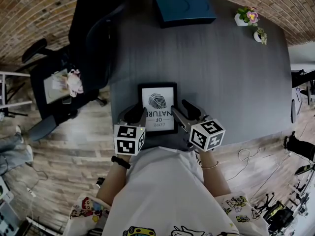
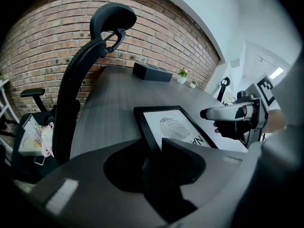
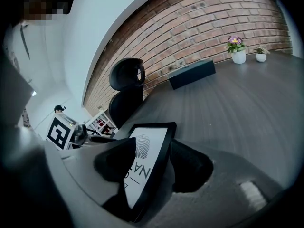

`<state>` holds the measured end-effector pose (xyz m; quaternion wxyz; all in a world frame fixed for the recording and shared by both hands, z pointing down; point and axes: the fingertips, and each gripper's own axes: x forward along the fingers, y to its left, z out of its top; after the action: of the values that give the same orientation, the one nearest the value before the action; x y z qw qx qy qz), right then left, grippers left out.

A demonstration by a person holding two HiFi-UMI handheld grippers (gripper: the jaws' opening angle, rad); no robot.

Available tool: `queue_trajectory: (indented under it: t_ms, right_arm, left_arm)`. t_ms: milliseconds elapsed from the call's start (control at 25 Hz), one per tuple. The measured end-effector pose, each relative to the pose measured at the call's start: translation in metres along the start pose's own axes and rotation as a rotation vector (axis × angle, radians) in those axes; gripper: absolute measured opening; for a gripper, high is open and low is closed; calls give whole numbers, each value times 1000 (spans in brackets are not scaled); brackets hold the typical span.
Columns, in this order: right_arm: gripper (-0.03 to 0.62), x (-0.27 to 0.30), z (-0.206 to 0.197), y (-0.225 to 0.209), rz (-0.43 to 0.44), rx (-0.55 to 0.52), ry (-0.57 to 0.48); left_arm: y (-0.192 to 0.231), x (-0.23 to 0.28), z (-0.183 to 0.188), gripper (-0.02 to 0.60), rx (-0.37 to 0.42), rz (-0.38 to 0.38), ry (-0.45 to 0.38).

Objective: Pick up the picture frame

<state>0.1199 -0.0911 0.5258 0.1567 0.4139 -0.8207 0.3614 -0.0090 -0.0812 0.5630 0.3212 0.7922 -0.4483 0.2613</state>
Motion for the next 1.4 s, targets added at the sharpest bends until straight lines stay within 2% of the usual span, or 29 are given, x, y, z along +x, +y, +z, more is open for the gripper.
queue_trajectory:
  t_ms: [240, 480, 1000, 1400]
  right_arm:
    - [219, 2, -3, -2, 8, 32, 18]
    - [221, 5, -8, -7, 28, 116, 48]
    - [235, 11, -26, -8, 119, 303, 155]
    - [219, 12, -27, 4, 319, 546, 214]
  left_arm:
    - [3, 0, 2, 109, -71, -7, -11]
    - [9, 0, 5, 92, -141, -4, -13]
    - [13, 0, 5, 86, -192, -21, -9]
    - [17, -1, 7, 81, -260, -47, -6]
